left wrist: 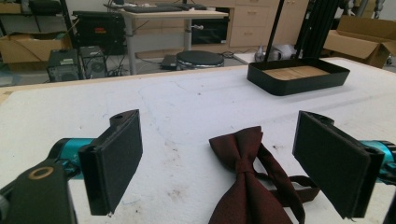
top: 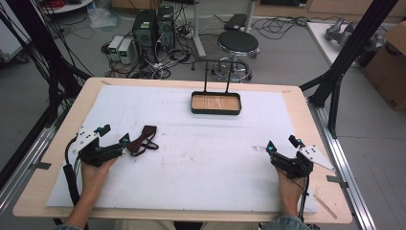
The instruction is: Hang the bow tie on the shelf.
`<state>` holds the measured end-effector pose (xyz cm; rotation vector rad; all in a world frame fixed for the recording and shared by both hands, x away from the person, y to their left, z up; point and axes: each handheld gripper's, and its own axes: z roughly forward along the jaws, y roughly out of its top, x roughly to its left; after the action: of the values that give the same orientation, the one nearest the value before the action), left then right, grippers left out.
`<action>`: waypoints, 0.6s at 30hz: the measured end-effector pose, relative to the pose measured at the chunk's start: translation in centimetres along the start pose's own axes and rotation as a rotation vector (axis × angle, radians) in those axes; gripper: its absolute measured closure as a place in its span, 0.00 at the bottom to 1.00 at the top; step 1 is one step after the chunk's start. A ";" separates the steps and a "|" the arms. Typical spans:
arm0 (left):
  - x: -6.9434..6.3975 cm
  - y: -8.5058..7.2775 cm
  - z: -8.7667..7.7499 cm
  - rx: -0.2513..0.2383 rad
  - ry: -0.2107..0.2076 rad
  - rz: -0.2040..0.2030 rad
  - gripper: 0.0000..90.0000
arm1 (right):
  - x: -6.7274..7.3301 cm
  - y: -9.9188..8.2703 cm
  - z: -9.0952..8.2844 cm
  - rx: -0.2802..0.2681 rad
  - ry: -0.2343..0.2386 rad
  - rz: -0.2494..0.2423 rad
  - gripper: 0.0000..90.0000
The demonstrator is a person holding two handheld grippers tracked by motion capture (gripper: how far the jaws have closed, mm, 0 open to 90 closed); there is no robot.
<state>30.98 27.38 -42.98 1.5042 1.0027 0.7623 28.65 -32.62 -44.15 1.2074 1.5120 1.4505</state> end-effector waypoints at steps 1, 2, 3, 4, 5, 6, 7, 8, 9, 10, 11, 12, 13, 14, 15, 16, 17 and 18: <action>0.0 0.0 0.0 -0.001 0.002 -0.003 0.18 | 0.0 0.0 0.0 0.000 0.000 0.000 0.12; 0.0 0.0 0.0 -0.004 0.002 -0.005 0.18 | 0.0 0.0 0.0 0.000 0.000 0.001 0.12; 0.1 0.0 -0.1 -0.003 0.002 -0.004 0.18 | 0.0 0.0 0.0 0.001 0.000 0.000 0.12; 0.1 0.0 -0.1 -0.003 0.002 -0.004 0.18 | 0.0 0.0 0.0 0.003 0.000 0.001 0.12; 0.1 0.1 -0.1 -0.004 0.006 -0.009 0.18 | 0.0 0.0 0.0 0.004 0.000 0.001 0.12; 0.1 0.1 -0.2 0.000 0.012 -0.006 0.18 | 0.0 0.0 0.0 0.007 0.003 0.003 0.12; 0.0 0.1 -0.1 0.001 0.019 -0.005 0.18 | 0.0 0.0 0.0 0.007 0.003 0.003 0.12; 0.1 0.0 0.0 0.004 0.010 -0.019 0.18 | 0.0 0.0 0.0 0.006 0.006 -0.001 0.12; 0.1 0.0 0.0 0.004 0.010 -0.019 0.18 | 0.0 0.0 0.0 0.007 0.007 -0.002 0.12; 0.1 0.0 0.0 0.010 0.014 -0.012 0.18 | 0.0 0.0 0.0 0.007 0.007 -0.002 0.12; 0.1 0.0 0.0 0.009 0.014 -0.013 0.18 | 0.0 0.0 0.0 0.007 0.007 -0.002 0.12; 0.1 0.0 0.0 0.010 0.011 -0.013 0.18 | 0.0 0.0 0.0 0.007 0.008 -0.001 0.12; 0.1 0.0 0.0 0.015 0.010 -0.012 0.18 | 0.0 0.0 0.0 0.007 0.007 0.000 0.12; 0.1 0.0 0.0 0.020 0.011 -0.011 0.18 | 0.0 0.0 0.0 0.008 0.007 -0.001 0.12; 0.1 0.0 0.0 0.022 0.010 -0.010 0.18 | 0.0 0.0 0.0 0.008 0.006 -0.002 0.12; 0.1 0.0 0.0 0.022 0.011 -0.009 0.18 | 0.0 0.0 0.0 0.007 0.007 -0.002 0.12; 0.1 0.0 0.0 0.021 0.011 -0.010 0.18 | 0.0 0.0 0.0 0.007 0.007 -0.002 0.12; 0.1 0.0 0.0 0.023 0.013 -0.010 0.18 | 0.0 0.0 0.0 0.008 0.006 -0.002 0.12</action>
<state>31.01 27.45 -42.95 1.5152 1.0309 0.7563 28.67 -32.57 -44.19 1.2069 1.5233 1.4494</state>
